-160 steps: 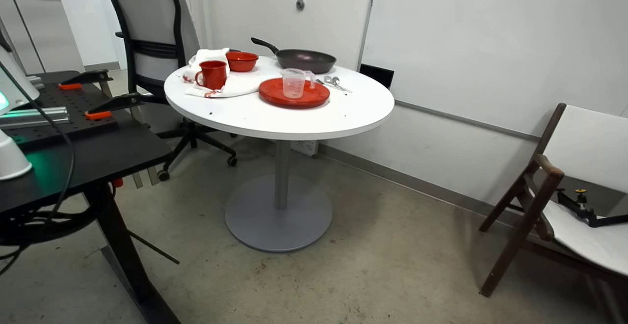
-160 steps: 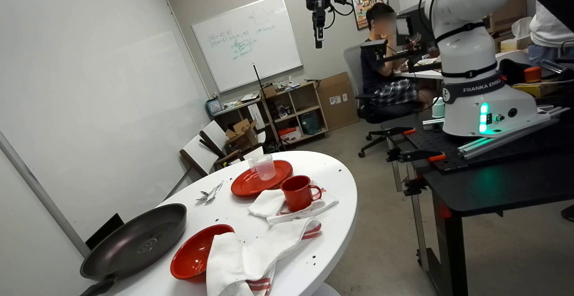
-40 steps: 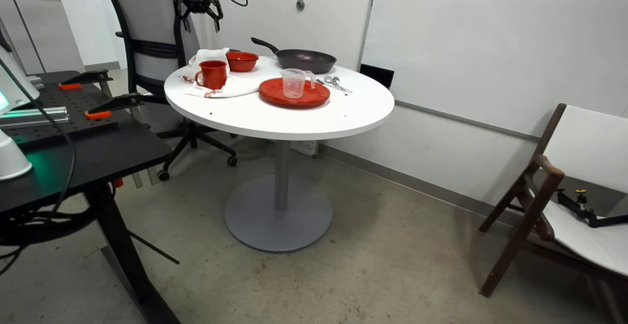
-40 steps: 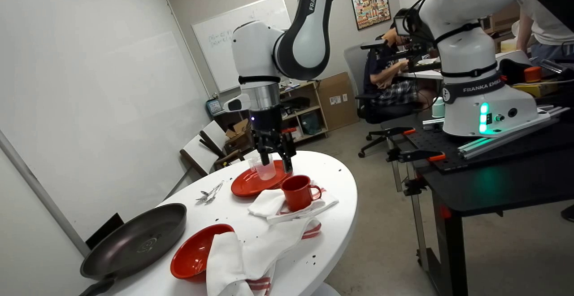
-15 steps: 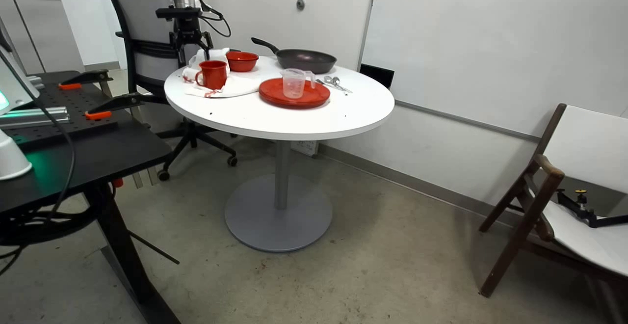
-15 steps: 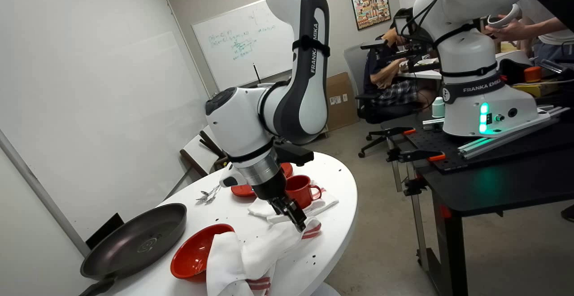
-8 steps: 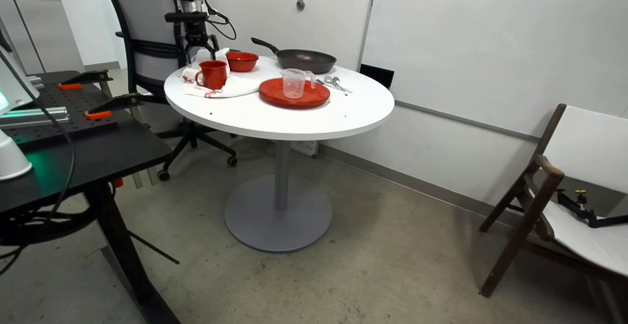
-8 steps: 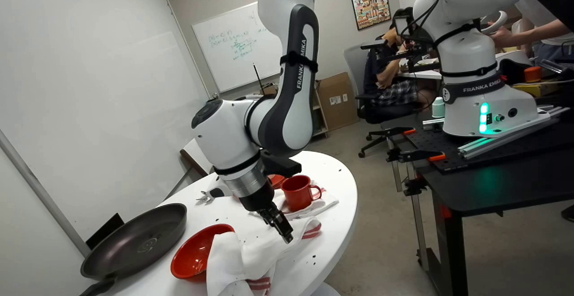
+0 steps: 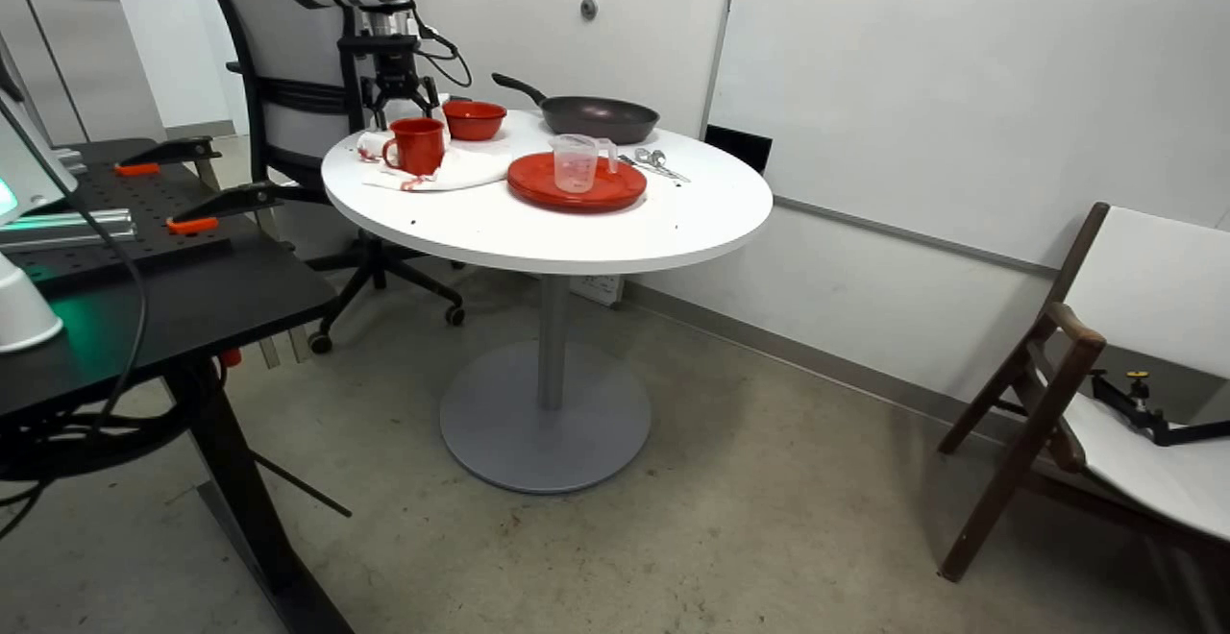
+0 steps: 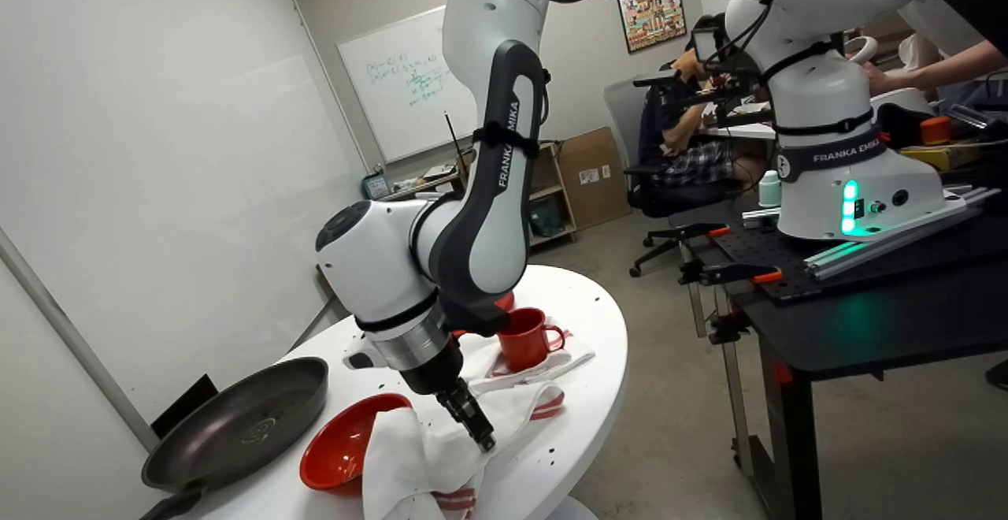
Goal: Use the tea towel to wipe the table
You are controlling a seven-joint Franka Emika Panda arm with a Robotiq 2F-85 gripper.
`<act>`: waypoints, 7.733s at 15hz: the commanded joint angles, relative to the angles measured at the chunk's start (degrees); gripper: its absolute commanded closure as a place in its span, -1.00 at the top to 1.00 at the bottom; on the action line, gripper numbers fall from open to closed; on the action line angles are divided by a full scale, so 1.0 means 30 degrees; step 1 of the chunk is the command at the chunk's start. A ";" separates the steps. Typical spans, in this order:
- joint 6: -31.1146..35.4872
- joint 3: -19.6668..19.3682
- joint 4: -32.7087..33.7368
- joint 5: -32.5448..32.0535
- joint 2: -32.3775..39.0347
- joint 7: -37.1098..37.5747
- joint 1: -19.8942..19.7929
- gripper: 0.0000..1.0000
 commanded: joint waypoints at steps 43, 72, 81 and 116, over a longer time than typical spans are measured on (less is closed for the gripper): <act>-0.0507 0.1427 -0.0107 0.3321 0.0861 -0.2912 -0.2380 0.39; 0.1364 0.2326 -0.3684 0.3376 -0.1833 -0.4818 -0.3233 -0.57; 0.1264 0.2314 -0.3633 0.3383 -0.1705 -0.4762 -0.3184 -0.98; 0.1454 0.1979 -0.2108 0.3877 -0.1132 -0.5102 -0.4309 -0.98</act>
